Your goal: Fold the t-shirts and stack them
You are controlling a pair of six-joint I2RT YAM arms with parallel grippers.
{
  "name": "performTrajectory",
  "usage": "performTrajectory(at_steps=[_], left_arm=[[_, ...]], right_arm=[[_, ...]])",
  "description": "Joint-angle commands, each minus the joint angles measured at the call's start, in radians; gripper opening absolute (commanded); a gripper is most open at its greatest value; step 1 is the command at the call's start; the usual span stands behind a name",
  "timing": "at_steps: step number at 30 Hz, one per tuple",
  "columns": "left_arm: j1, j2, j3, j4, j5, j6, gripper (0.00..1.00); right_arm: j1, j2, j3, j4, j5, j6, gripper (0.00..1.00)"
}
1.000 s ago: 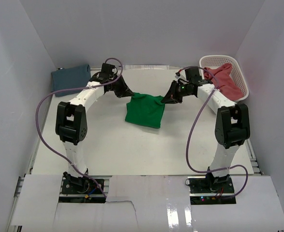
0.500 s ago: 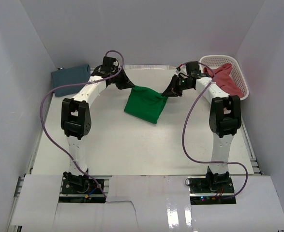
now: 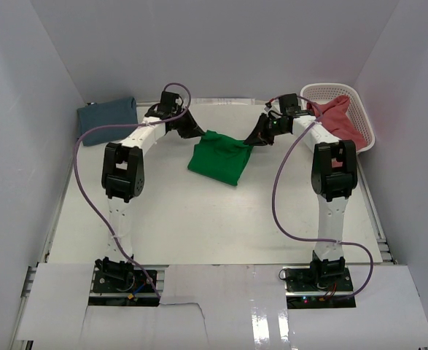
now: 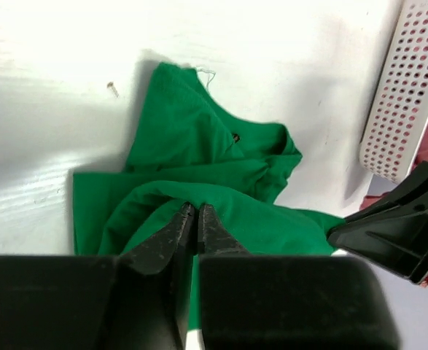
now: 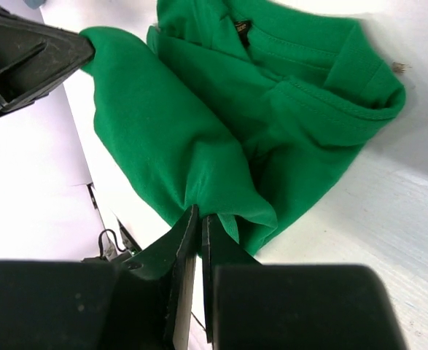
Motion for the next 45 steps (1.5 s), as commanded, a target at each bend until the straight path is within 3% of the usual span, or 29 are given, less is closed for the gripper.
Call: performTrajectory(at_steps=[1, 2, 4, 5, 7, 18, 21, 23, 24, 25, 28, 29, 32, 36, 40, 45], left_arm=[[0.005, 0.014, 0.068, 0.09, 0.036, 0.006, 0.18], [0.005, 0.036, 0.075, 0.102, 0.044, 0.001, 0.29], [0.005, 0.05, 0.102, 0.13, 0.052, -0.01, 0.44], [0.003, 0.059, 0.107, 0.136, 0.044, -0.013, 0.64], [0.003, 0.054, 0.112, 0.162, 0.023, -0.013, 0.75], [0.003, -0.111, 0.018, 0.25, -0.048, 0.096, 0.79], [0.004, -0.119, -0.005, 0.245, 0.023, 0.188, 0.77], [0.003, -0.108, -0.025, 0.253, 0.11, 0.266, 0.76], [0.006, -0.098, -0.023, 0.253, 0.139, 0.283, 0.76], [0.006, -0.073, -0.022, 0.253, 0.164, 0.292, 0.74], [0.009, 0.002, 0.027, 0.253, 0.312, 0.306, 0.65], [0.009, 0.019, 0.044, 0.253, 0.335, 0.305, 0.48], [0.009, 0.092, 0.119, 0.241, 0.402, 0.291, 0.0], [0.009, 0.156, 0.196, 0.253, 0.469, 0.279, 0.0], [0.009, 0.186, 0.19, 0.32, 0.561, 0.259, 0.0], [0.009, 0.215, 0.171, 0.343, 0.626, 0.275, 0.0]], right_arm=[[-0.01, 0.012, 0.039, 0.01, -0.001, -0.006, 0.09], [-0.012, 0.015, 0.04, 0.01, 0.005, -0.005, 0.11], [-0.012, 0.021, 0.042, 0.014, 0.016, -0.002, 0.3], [-0.012, 0.017, 0.039, 0.017, 0.035, 0.003, 0.43], [-0.012, 0.006, 0.034, 0.033, 0.077, 0.006, 0.59], [-0.004, -0.207, -0.173, 0.165, 0.263, 0.001, 0.7], [0.01, -0.204, -0.216, 0.171, 0.218, -0.006, 0.7], [0.016, -0.204, -0.246, 0.227, 0.2, 0.0, 0.65], [0.016, -0.2, -0.26, 0.247, 0.186, 0.015, 0.6], [0.017, -0.186, -0.276, 0.264, 0.16, 0.024, 0.47], [0.019, -0.137, -0.267, 0.323, 0.099, 0.058, 0.24], [0.025, -0.124, -0.26, 0.339, 0.088, 0.067, 0.08], [0.031, -0.071, -0.219, 0.389, 0.051, 0.104, 0.08], [0.037, 0.0, -0.17, 0.481, -0.03, 0.181, 0.08], [0.051, 0.079, -0.119, 0.638, -0.089, 0.282, 0.08], [0.068, 0.146, -0.047, 0.717, -0.11, 0.366, 0.08]])
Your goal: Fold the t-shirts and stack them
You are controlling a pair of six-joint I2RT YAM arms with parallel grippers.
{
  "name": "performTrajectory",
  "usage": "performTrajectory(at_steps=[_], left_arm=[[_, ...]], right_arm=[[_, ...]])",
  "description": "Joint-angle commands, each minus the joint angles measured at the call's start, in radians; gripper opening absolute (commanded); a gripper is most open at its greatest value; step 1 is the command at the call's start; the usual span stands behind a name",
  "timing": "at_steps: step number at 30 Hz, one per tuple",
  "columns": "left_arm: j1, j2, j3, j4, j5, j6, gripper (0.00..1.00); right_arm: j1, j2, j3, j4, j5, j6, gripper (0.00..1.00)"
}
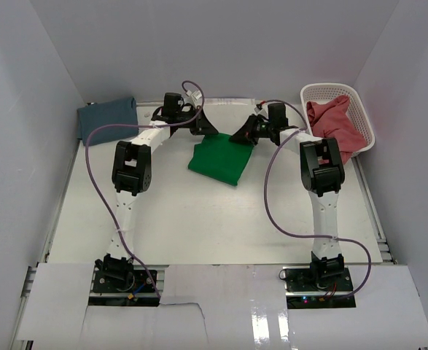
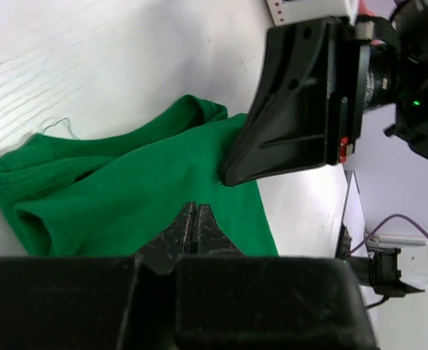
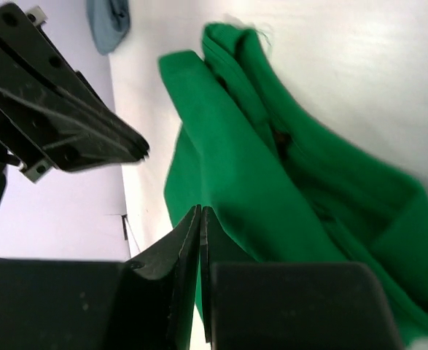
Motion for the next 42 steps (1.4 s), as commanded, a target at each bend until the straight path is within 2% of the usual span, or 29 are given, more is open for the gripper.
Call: performTrajectory(at_steps=[1, 5, 10, 13, 15, 21, 24, 27, 30, 34, 42], left_arm=[[0.002, -0.011, 0.011, 0.061, 0.098, 0.022, 0.0], [0.001, 0.03, 0.001, 0.071, 0.059, 0.031, 0.0], [-0.004, 0.117, 0.043, 0.068, -0.02, 0.05, 0.0], [-0.01, 0.156, 0.092, 0.045, -0.082, 0.065, 0.0], [-0.018, 0.176, 0.107, 0.01, -0.182, 0.091, 0.0], [-0.03, 0.153, 0.066, -0.024, -0.423, 0.133, 0.0], [-0.031, 0.126, 0.042, -0.036, -0.44, 0.137, 0.0], [-0.033, 0.093, -0.012, -0.076, -0.468, 0.136, 0.0], [-0.041, -0.018, -0.18, -0.081, -0.533, 0.113, 0.0], [-0.058, -0.132, -0.328, -0.096, -0.625, 0.105, 0.0], [-0.062, -0.229, -0.482, -0.104, -0.661, 0.064, 0.0]], right_arm=[[0.016, 0.044, 0.083, 0.128, -0.051, 0.076, 0.08], [0.015, 0.112, 0.148, 0.074, 0.013, 0.034, 0.08], [0.015, 0.119, 0.132, -0.003, 0.133, -0.027, 0.08], [0.015, 0.121, 0.116, -0.057, 0.187, -0.057, 0.08], [0.015, 0.112, 0.09, -0.059, 0.223, -0.065, 0.08], [0.018, 0.165, 0.115, -0.076, 0.159, -0.074, 0.08], [0.025, 0.193, 0.178, -0.169, 0.148, -0.12, 0.08], [0.03, 0.202, 0.208, -0.221, 0.142, -0.149, 0.08], [0.03, 0.213, 0.241, -0.249, 0.135, -0.172, 0.08], [0.033, 0.251, 0.313, -0.316, 0.087, -0.194, 0.08], [0.059, 0.253, 0.343, -0.364, 0.044, -0.254, 0.08]])
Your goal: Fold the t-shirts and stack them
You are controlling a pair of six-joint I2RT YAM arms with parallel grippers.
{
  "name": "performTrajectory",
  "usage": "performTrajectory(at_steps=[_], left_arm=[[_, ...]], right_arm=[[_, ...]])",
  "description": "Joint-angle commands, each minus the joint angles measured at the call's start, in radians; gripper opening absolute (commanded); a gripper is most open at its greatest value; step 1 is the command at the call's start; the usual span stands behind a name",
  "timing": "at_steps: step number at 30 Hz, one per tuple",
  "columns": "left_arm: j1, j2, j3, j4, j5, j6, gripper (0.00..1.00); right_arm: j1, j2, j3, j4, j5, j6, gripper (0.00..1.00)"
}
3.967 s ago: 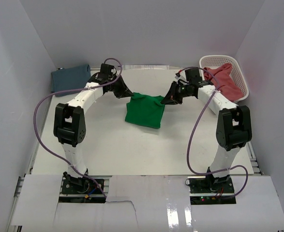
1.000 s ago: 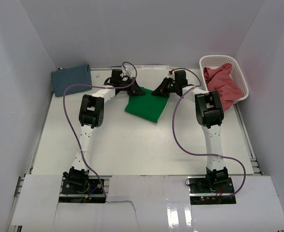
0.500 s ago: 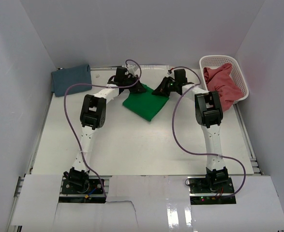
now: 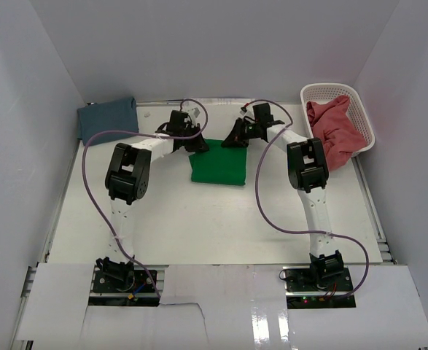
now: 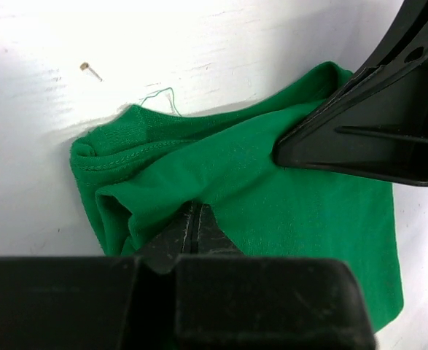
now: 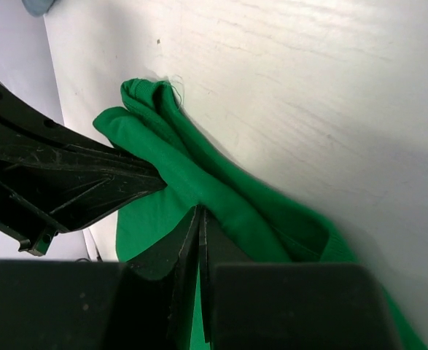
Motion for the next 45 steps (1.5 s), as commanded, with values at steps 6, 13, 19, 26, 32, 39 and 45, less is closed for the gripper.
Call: performTrajectory(at_steps=[6, 13, 19, 26, 32, 39, 45], left_arm=[[-0.006, -0.049, -0.098, -0.127, -0.076, -0.036, 0.0], [-0.009, -0.155, -0.186, -0.107, -0.081, -0.109, 0.0], [-0.012, -0.218, -0.204, -0.11, -0.067, -0.125, 0.0], [-0.012, -0.316, -0.112, -0.185, -0.087, -0.086, 0.0], [-0.012, -0.302, -0.042, -0.21, -0.064, -0.06, 0.0], [-0.012, -0.304, -0.069, -0.173, -0.01, -0.065, 0.0], [-0.012, -0.296, -0.062, -0.169, 0.019, -0.059, 0.0]], right_arm=[[-0.003, -0.045, -0.087, 0.075, -0.034, -0.019, 0.08], [0.0, -0.13, -0.124, 0.171, -0.133, 0.041, 0.13], [-0.001, -0.245, -0.214, 0.243, -0.156, 0.041, 0.41], [0.025, -0.415, -0.354, 0.112, -0.205, -0.023, 0.14], [0.1, -0.435, -0.447, -0.095, -0.225, -0.222, 0.08], [0.135, -0.437, -0.621, -0.009, -0.277, -0.215, 0.08], [0.134, -0.406, -0.699, 0.059, -0.275, -0.215, 0.08]])
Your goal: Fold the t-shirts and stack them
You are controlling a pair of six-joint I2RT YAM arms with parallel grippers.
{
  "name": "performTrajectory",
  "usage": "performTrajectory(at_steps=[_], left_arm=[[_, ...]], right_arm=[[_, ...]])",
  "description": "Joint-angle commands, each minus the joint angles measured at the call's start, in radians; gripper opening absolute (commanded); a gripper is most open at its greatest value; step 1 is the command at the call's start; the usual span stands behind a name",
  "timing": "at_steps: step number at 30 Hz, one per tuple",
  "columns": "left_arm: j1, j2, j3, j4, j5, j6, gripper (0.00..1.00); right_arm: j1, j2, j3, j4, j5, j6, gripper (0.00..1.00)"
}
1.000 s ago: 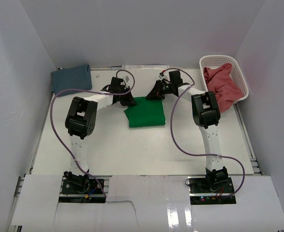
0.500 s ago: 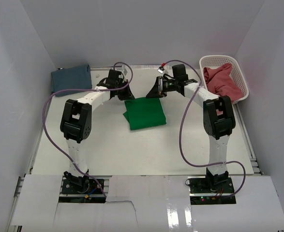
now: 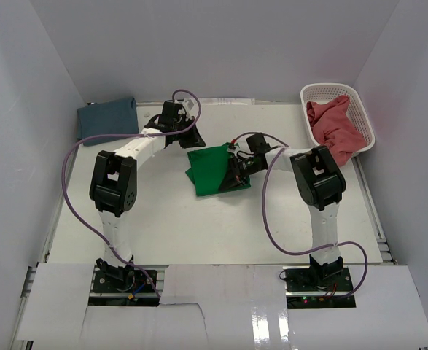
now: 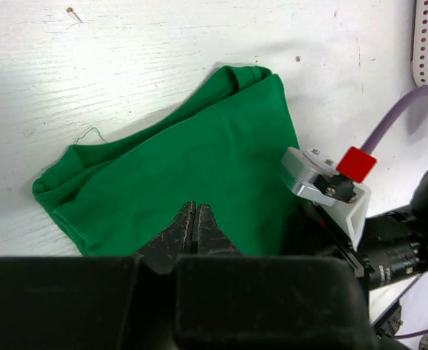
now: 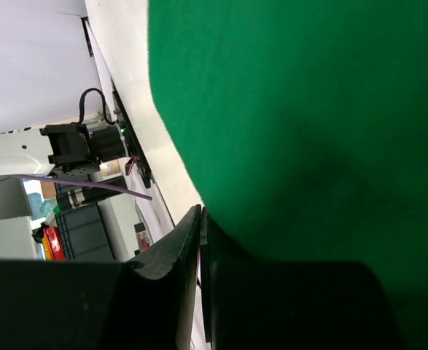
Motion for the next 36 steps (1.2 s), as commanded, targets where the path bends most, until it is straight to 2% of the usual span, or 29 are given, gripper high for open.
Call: performTrajectory(at_steps=[1, 15, 19, 24, 27, 28, 31, 32, 33, 34, 36], left_arm=[[-0.003, -0.049, 0.004, 0.014, 0.036, 0.018, 0.0], [-0.003, -0.058, -0.017, 0.018, 0.05, 0.032, 0.0], [-0.003, -0.061, -0.025, 0.018, 0.05, 0.035, 0.0], [-0.003, -0.068, -0.039, 0.008, 0.03, 0.023, 0.0], [-0.001, -0.081, -0.052, 0.008, 0.001, 0.009, 0.07], [-0.001, -0.092, -0.065, 0.003, -0.019, 0.001, 0.15], [0.0, -0.114, -0.094, -0.006, -0.064, -0.007, 0.25], [0.002, -0.118, -0.1, -0.011, -0.079, -0.014, 0.29], [0.002, -0.123, -0.108, -0.017, -0.091, -0.013, 0.33], [0.003, -0.127, -0.123, -0.025, -0.119, -0.014, 0.41], [0.005, -0.132, -0.141, -0.031, -0.147, -0.016, 0.5]], right_arm=[[-0.008, 0.02, -0.009, 0.073, -0.028, -0.025, 0.08], [-0.009, 0.15, -0.041, 0.105, 0.049, 0.023, 0.08], [-0.009, 0.107, -0.044, 0.105, 0.046, 0.029, 0.08], [-0.008, -0.03, -0.042, 0.07, 0.035, 0.032, 0.08], [-0.008, -0.086, -0.035, 0.047, 0.038, 0.027, 0.08], [-0.008, -0.107, -0.035, 0.039, 0.04, 0.026, 0.08], [-0.008, -0.178, -0.03, -0.005, 0.06, 0.004, 0.08], [-0.008, -0.213, -0.032, -0.025, 0.072, -0.002, 0.12], [-0.008, -0.23, -0.038, -0.036, 0.078, -0.008, 0.34], [-0.006, -0.262, -0.041, -0.044, 0.084, -0.019, 0.5], [-0.008, -0.297, -0.055, -0.064, 0.112, -0.032, 0.76]])
